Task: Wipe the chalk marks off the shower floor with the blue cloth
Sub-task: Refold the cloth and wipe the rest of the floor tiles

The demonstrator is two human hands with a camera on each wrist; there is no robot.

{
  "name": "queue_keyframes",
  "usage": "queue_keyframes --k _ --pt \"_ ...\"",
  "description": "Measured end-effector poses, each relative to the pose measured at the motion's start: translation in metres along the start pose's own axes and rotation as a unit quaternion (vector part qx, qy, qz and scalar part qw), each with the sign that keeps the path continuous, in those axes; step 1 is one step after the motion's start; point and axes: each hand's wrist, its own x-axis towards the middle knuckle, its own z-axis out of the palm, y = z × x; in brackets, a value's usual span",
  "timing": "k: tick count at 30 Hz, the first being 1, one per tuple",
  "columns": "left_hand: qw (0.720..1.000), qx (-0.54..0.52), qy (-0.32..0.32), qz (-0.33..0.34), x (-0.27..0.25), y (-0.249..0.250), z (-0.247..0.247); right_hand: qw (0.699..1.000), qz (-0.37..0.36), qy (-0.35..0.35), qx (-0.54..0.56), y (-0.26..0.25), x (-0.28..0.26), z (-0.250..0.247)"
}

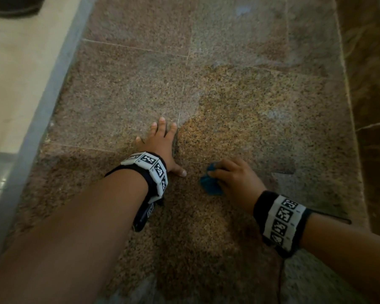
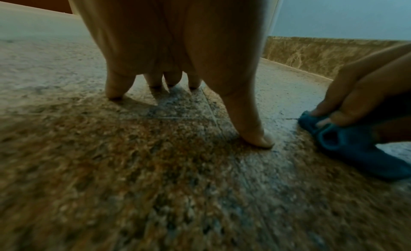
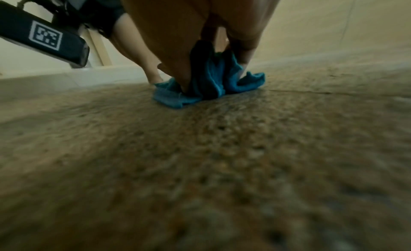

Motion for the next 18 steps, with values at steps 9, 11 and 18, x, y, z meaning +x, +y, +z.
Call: queue_keyframes --k 9,11,18 --pt "1.0 -0.003 -0.004 -0.005 -0.002 0.002 -0.002 0.968 0.247 0.051 -0.009 0.114 0.025 -0.047" --pt "1.0 -0.001 -0.004 -0.005 -0.002 0.001 -0.002 0.923 0.381 0.047 -0.018 0.142 0.034 -0.067" --pt "1.0 0.003 0.003 -0.003 -0.001 0.0 -0.001 0.914 0.403 0.05 -0.018 0.113 0.084 -0.05"
